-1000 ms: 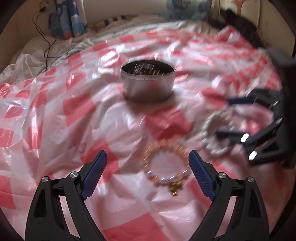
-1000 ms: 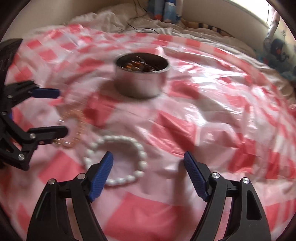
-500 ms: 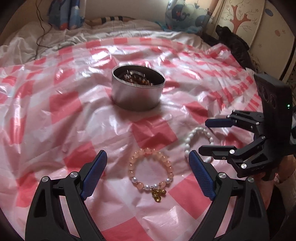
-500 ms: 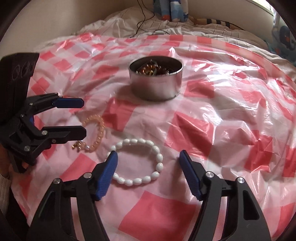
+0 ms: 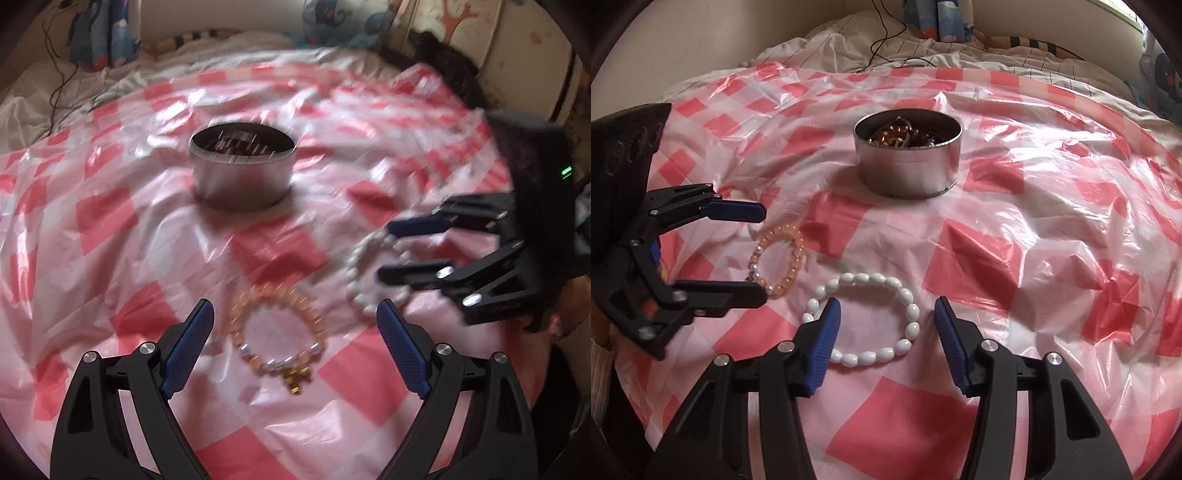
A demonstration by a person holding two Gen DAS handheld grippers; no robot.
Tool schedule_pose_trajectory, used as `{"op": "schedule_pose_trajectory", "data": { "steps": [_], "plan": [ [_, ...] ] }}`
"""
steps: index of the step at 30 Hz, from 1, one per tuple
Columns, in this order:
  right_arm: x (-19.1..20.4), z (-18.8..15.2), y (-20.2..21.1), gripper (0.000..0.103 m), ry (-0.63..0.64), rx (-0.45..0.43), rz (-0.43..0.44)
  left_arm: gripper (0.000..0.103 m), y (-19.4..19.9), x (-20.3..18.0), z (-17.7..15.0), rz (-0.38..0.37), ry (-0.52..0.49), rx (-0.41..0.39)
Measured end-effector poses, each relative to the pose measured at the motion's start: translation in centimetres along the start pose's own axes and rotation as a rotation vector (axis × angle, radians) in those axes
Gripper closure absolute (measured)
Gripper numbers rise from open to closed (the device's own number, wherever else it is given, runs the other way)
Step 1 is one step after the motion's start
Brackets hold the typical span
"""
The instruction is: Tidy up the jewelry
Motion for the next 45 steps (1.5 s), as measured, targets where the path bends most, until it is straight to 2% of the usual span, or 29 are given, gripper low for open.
{"op": "schedule_pose_trajectory", "data": {
  "steps": [2, 6, 8, 12, 16, 17, 20, 24, 26, 31, 33, 34, 35, 38, 42, 45],
  "plan": [
    [-0.2, -0.1, 0.1, 0.052, 0.003, 0.011, 0.011, 0.017, -0.9, 0.8, -0.8, 0.045, 0.018, 0.055],
    [-0.6, -0.2, 0.0, 0.058, -0.007, 0.014, -0.001, 0.016, -0.8, 0.8, -0.9, 0.012, 0.043, 0.059],
    [-0.3, -0.3, 0.0, 0.062, 0.027, 0.009, -0.024, 0.016, -0.9, 0.6, -0.9, 0.002, 0.040, 0.061],
    [0.1, -0.4, 0.1, 0.086, 0.065, 0.012, -0.035, 0.018, -0.4, 1.0, -0.7, -0.041, 0.104, 0.040],
    [0.3, -0.4, 0.3, 0.095, 0.107, 0.003, -0.070, 0.044, -0.5, 1.8, -1.0, 0.012, 0.105, 0.044],
    [0.3, -0.3, 0.3, 0.095, 0.112, 0.000, -0.076, 0.052, -0.5, 2.1, -1.0, 0.022, 0.113, 0.042],
    [0.1, -0.3, 0.4, 0.095, 0.105, -0.002, -0.077, 0.064, -0.3, 2.5, -0.8, 0.046, 0.108, 0.033],
    [-0.1, -0.4, 0.2, 0.094, 0.089, 0.010, -0.073, 0.062, 0.0, 2.2, -0.3, 0.078, 0.064, 0.003],
    [0.0, -0.4, 0.1, 0.094, 0.094, 0.009, -0.077, 0.056, 0.1, 1.8, -0.2, 0.062, 0.044, -0.002],
    [0.1, -0.3, 0.1, 0.093, 0.103, 0.010, -0.082, 0.056, 0.0, 0.8, -0.3, 0.037, -0.001, -0.002],
    [0.0, -0.3, 0.1, 0.094, 0.101, 0.011, -0.082, 0.067, -0.1, 1.0, -0.5, 0.048, 0.000, 0.012],
    [0.0, -0.3, 0.2, 0.094, 0.098, 0.011, -0.084, 0.078, -0.1, 1.3, -0.5, 0.060, 0.005, 0.020],
    [-0.1, -0.3, 0.2, 0.093, 0.093, 0.009, -0.082, 0.084, 0.0, 1.7, -0.5, 0.064, 0.024, 0.022],
    [-0.1, -0.3, 0.2, 0.093, 0.079, 0.009, -0.063, 0.084, -0.1, 2.5, -0.6, 0.056, 0.068, 0.024],
    [0.0, -0.4, 0.1, 0.093, 0.102, 0.014, -0.078, 0.084, 0.2, 1.0, -0.2, 0.081, -0.041, -0.011],
    [-0.3, -0.4, 0.1, 0.093, 0.092, 0.015, -0.085, 0.084, 0.5, 0.1, 0.1, 0.053, -0.079, -0.027]
  ]
}}
Point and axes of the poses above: each gripper's, at about its wrist camera, not at the fingertips, and y roughly against the way its jaws point, x to its left, z to its top, the point moved 3 cm from there along -y, roughly the way its jaws point, and after that the axes turned 14 degrees about -x, right-handed, at the moved point
